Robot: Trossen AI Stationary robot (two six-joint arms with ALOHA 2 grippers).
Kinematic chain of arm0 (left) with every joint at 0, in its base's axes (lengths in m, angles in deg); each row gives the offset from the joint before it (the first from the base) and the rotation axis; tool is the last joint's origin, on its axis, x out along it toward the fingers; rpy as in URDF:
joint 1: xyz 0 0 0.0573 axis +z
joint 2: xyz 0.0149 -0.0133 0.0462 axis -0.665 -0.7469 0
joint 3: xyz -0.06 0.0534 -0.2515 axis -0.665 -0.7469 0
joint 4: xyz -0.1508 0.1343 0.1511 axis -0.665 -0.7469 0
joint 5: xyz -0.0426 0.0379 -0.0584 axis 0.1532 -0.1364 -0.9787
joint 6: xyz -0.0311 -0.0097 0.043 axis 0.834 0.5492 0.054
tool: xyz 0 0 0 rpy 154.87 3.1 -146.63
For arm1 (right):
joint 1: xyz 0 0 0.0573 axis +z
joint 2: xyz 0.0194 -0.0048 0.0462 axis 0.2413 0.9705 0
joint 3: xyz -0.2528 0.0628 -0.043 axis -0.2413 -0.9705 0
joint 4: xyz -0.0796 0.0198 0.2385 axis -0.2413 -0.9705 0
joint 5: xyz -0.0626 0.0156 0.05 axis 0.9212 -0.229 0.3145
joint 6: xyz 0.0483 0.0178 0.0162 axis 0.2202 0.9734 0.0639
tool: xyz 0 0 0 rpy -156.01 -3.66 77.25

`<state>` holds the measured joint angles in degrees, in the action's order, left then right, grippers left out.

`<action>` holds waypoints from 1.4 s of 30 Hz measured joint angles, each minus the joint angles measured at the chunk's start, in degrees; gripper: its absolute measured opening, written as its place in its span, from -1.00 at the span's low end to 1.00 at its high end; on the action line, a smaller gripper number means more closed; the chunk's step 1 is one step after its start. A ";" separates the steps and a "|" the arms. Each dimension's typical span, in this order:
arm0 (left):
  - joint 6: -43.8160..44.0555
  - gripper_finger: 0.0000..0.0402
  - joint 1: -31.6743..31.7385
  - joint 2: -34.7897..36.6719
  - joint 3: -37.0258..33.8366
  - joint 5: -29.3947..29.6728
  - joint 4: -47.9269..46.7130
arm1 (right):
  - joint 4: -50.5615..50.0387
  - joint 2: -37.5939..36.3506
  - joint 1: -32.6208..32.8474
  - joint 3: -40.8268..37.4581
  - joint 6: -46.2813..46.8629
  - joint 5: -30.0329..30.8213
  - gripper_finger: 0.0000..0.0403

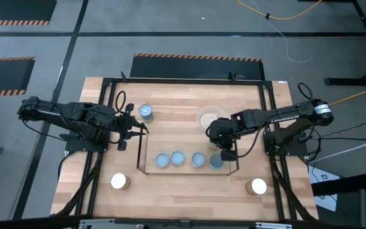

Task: Pick and place cans onto a shelf
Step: Put the canned carrots on the shelf, then put the canned peas on the shelf

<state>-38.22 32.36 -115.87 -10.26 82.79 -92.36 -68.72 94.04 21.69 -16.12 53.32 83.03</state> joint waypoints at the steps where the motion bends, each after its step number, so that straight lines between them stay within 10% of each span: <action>1: 0.00 -0.52 0.02 0.00 0.00 0.00 0.00 | 0.01 -0.04 0.00 0.00 0.06 0.00 -0.65; 23: 9.09 -0.52 8.81 0.00 0.00 17.28 6.68 | 10.74 -5.51 -3.64 5.03 -10.83 10.60 -0.64; 42: 1.55 -0.52 37.35 -3.71 0.02 -7.20 -9.73 | 19.98 -5.11 -7.72 5.03 -12.00 10.45 -0.64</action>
<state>-36.67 69.71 -119.57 -10.24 75.59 -102.10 -48.74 88.92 13.97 -11.09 41.32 93.47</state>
